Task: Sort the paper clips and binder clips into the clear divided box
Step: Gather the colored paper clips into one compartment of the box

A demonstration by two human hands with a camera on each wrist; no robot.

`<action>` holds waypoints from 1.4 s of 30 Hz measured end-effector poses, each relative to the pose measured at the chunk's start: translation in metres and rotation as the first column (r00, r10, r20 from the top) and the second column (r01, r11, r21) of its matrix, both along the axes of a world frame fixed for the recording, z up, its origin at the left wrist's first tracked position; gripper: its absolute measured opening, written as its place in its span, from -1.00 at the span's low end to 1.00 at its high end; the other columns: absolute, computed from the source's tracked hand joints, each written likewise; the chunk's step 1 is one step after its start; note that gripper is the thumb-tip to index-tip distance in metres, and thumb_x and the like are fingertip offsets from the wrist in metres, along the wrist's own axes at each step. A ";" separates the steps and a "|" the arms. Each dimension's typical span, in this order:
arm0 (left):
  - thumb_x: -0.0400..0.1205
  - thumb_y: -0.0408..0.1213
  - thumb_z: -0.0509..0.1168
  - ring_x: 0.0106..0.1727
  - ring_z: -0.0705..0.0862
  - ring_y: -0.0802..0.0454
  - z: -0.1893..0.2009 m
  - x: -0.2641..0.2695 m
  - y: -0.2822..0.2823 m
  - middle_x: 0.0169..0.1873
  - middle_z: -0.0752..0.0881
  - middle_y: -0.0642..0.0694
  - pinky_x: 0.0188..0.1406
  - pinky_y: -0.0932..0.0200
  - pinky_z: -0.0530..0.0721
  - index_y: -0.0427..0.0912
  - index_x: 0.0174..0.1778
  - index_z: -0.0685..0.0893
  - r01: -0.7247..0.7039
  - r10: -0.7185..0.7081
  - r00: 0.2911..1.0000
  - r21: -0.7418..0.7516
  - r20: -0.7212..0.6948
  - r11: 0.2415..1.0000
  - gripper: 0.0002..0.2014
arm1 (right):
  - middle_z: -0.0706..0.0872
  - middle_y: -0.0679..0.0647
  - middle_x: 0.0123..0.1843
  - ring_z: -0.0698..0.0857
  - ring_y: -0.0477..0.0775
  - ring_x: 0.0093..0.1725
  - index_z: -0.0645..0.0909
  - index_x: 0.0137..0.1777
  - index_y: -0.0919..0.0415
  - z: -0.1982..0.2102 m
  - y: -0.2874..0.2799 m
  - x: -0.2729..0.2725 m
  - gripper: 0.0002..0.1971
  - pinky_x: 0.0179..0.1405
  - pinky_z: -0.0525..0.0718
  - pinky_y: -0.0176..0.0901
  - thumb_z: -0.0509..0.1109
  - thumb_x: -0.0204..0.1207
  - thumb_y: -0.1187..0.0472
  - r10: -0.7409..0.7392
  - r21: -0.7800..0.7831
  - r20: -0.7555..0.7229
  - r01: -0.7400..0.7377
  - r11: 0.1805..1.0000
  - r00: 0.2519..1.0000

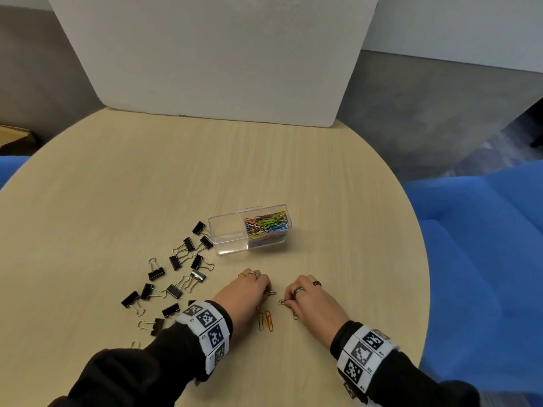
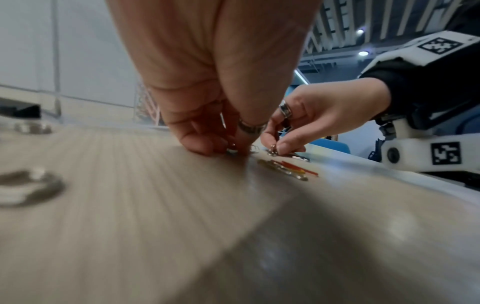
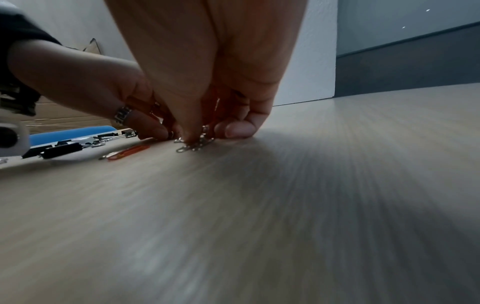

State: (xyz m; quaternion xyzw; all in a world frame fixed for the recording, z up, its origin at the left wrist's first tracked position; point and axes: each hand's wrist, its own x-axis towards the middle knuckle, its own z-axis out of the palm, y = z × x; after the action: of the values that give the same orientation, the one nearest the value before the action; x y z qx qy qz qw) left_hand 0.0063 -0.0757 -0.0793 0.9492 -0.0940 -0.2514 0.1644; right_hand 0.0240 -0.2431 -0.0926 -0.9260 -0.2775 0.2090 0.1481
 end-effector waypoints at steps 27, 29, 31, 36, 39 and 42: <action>0.64 -0.39 0.21 0.13 0.57 -0.09 0.028 0.059 0.037 -0.08 0.51 -0.07 -0.05 0.31 0.34 -0.24 0.07 0.75 -0.381 0.480 0.830 -0.342 0.282 0.859 -0.78 | 0.70 0.16 -0.08 0.69 0.09 -0.07 0.65 -0.01 0.29 0.040 0.017 0.062 -0.80 -0.09 0.68 -0.18 0.27 0.50 0.20 0.051 0.090 0.364 -0.089 0.992 0.930; 0.66 -0.37 0.20 0.11 0.57 -0.07 0.031 0.057 0.037 -0.06 0.56 -0.11 -0.09 0.35 0.30 -0.24 0.11 0.74 -0.383 0.493 0.829 -0.373 0.265 0.845 -0.77 | 0.71 0.14 -0.13 0.69 0.09 -0.12 0.65 -0.05 0.28 0.048 0.030 0.077 -0.77 -0.13 0.70 -0.13 0.24 0.47 0.17 -0.002 0.148 0.412 -0.064 0.987 0.911; 0.67 -0.32 0.19 0.00 0.56 -0.01 0.034 0.053 0.037 0.01 0.63 -0.14 -0.07 0.37 0.31 -0.22 0.15 0.72 -0.371 0.499 0.821 -0.406 0.276 0.835 -0.76 | 0.71 0.12 -0.18 0.67 0.12 -0.16 0.67 -0.11 0.26 0.051 0.041 0.089 -0.84 -0.20 0.70 -0.06 0.30 0.45 0.20 -0.015 0.169 0.474 -0.073 0.983 0.880; 0.61 -0.34 0.26 -0.07 0.49 0.12 0.037 0.032 0.040 0.00 0.59 -0.02 -0.02 0.24 0.50 -0.12 0.14 0.68 -0.235 0.442 0.791 -0.457 0.424 0.858 -0.78 | 0.73 -0.01 -0.28 0.63 0.14 -0.22 0.76 -0.18 0.13 0.045 0.050 0.101 -0.93 -0.29 0.58 -0.10 0.52 0.36 0.20 -0.038 0.202 0.527 -0.081 0.976 0.849; 0.55 -0.29 0.27 0.02 0.50 0.16 0.035 0.016 0.042 0.03 0.59 0.00 0.00 0.25 0.55 -0.07 0.10 0.68 -0.075 0.312 0.816 -0.445 0.487 0.892 -0.77 | 0.72 0.02 -0.17 0.59 0.08 -0.17 0.73 -0.07 0.17 0.047 0.042 0.091 -0.77 -0.17 0.57 -0.12 0.29 0.52 0.08 -0.103 0.305 0.474 -0.053 0.951 0.875; 0.56 -0.24 0.29 0.22 0.42 0.14 0.028 0.006 0.040 0.16 0.52 0.04 0.24 0.19 0.49 0.04 0.21 0.62 0.020 0.072 0.965 -0.345 0.252 0.938 -0.70 | 0.66 -0.02 -0.07 0.58 -0.07 -0.13 0.64 0.02 0.11 0.046 0.023 0.074 -0.78 -0.12 0.53 -0.31 0.26 0.57 0.01 -0.133 0.221 0.119 0.104 0.970 0.984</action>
State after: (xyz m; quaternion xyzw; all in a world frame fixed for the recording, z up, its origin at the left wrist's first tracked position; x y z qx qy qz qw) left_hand 0.0126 -0.0360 -0.0518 0.9316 -0.1447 -0.1019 0.3175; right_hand 0.0985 -0.2199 -0.0465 -0.9315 -0.2516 0.1067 0.2401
